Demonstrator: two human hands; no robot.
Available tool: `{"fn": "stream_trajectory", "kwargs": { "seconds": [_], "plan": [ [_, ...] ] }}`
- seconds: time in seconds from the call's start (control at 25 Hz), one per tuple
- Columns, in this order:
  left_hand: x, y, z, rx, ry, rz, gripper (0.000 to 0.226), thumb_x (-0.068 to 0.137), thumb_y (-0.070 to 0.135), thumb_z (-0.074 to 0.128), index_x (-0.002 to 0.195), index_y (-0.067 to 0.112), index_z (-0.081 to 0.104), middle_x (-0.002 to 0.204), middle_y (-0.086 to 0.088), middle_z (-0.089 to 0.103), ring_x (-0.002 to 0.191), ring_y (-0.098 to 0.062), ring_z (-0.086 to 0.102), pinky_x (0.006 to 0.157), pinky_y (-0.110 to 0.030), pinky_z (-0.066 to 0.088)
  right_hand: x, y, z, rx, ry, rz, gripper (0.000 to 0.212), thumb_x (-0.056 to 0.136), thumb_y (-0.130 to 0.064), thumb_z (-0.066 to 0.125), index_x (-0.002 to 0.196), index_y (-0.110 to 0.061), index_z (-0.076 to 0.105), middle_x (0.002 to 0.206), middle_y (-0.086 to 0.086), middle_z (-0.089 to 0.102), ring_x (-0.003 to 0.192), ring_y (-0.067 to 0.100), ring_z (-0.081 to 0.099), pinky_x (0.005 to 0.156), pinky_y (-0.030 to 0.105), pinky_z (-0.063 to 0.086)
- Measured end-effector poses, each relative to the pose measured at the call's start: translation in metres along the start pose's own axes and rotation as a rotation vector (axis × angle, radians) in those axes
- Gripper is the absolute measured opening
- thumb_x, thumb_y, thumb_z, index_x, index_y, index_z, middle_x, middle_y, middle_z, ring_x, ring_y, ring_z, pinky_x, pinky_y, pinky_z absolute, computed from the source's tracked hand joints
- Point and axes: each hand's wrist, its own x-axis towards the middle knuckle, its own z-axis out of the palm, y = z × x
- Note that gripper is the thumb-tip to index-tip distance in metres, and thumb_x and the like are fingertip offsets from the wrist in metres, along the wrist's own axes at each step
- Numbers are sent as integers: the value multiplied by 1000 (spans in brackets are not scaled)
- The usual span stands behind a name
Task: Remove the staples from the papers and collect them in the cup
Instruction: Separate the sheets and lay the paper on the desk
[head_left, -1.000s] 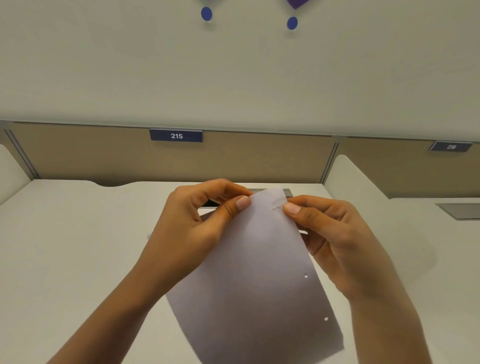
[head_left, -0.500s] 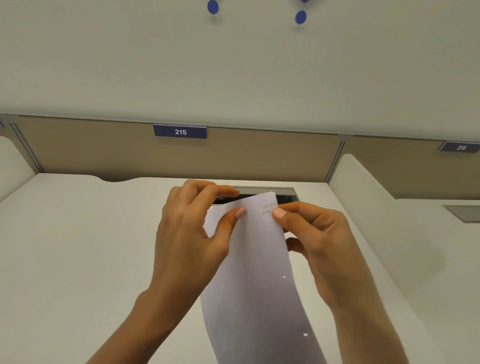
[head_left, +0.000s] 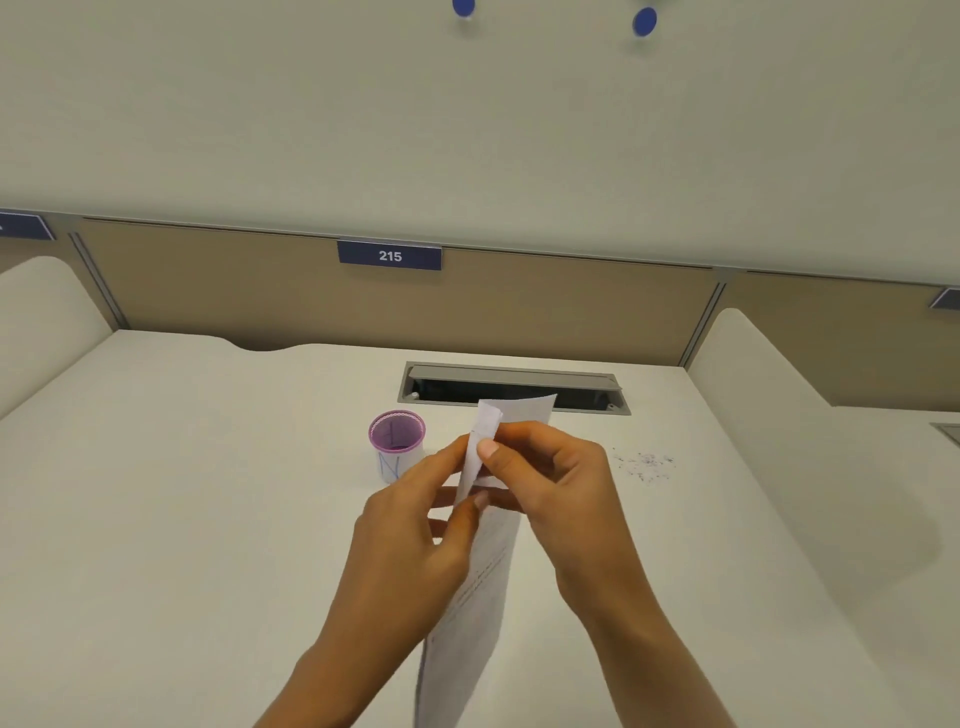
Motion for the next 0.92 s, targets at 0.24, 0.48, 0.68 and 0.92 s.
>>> {"fn": "stream_trajectory", "kwargs": {
  "seconds": [0.24,0.48,0.68,0.92],
  "plan": [
    [8,-23,-24,-227,80,-134,28,98,25,41,115,35,62,97,8,73,87,-21,71,70,-32,61,12,24,8,15,47,-46,14,86,-35,65,99,-37,69,97,-20,73,91,8,70,72,20,59],
    [16,-55,-66,-448,12,-219,34,102,16,39,112,32,67,106,3,74,95,-22,71,82,-40,57,21,91,-8,101,66,255,51,69,-54,71,117,-47,55,126,-23,56,113,6,54,93,30,44],
    [31,-90,-92,-579,-18,-329,33,99,8,42,113,21,68,112,-7,72,103,-29,68,88,-46,54,18,140,17,421,-293,407,35,86,-27,59,121,-26,65,124,4,66,114,25,61,94,46,50],
    [46,-132,-131,-686,70,-447,25,97,13,48,117,10,64,114,-12,71,99,-28,68,76,-39,60,20,155,63,428,-261,505,26,94,-10,55,113,-17,70,117,9,71,107,28,67,86,45,56]
  ]
}}
